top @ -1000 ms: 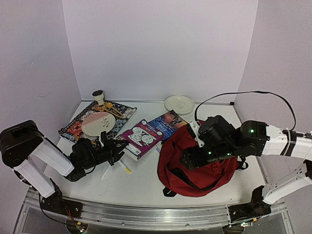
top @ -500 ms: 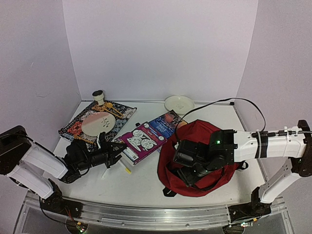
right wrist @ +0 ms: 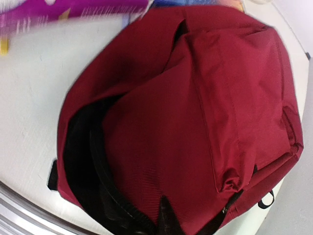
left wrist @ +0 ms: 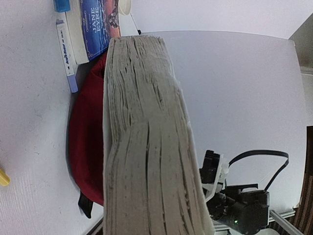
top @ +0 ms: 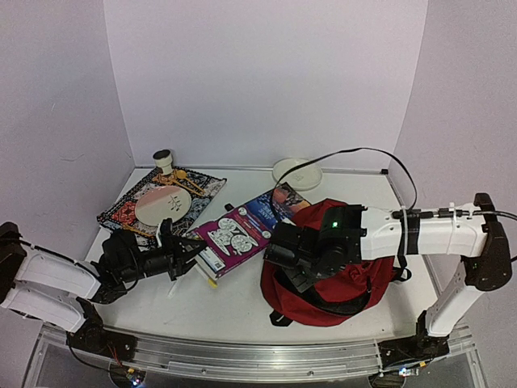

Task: Pack the student bag
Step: Open the largest pocket of the student bag, then place the book in the largest pocket of the bag.

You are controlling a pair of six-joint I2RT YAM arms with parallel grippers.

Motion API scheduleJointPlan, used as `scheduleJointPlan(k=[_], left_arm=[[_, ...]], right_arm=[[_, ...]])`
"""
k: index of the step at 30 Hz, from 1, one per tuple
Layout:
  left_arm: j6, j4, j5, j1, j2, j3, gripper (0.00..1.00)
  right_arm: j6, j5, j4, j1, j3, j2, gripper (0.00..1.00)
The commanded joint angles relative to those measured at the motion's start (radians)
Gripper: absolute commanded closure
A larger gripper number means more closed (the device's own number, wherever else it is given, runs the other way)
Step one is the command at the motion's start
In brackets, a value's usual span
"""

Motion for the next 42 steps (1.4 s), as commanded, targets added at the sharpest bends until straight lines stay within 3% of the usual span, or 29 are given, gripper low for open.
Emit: scheduleJointPlan(k=[1,7,14,22,30,42], left_arm=[[0.045,-0.02,0.044,0.003,-0.138,0.031,1.0],[0.095,-0.24,0.052,0.003,-0.288,0.072,1.0],[0.078,-0.269,0.103,-0.029,-0.293,0.101,1.0],[0.095,-0.269,0.126,-0.136,-0.168,0.186,1.0],[0.077,-0.269,0.12,-0.174,-0.069,0.227,1.0],[0.115,-0.234,0.079,-0.223,0.227,0.51,1.0]], right_arm=[[-0.033,0.139,-0.061,-0.01,0.106,0.014,1.0],[-0.045,0.195,-0.063,-0.061,0.172,0.017,1.0],[-0.059,0.233,-0.059,-0.149,0.286,-0.001,1.0],[-0.073,0.233,-0.01,-0.224,0.363,0.008,1.0],[-0.1,0.195,0.072,-0.232,0.348,-0.005,1.0],[-0.107,0.084,0.19,-0.231,0.262,-0.072,1.0]])
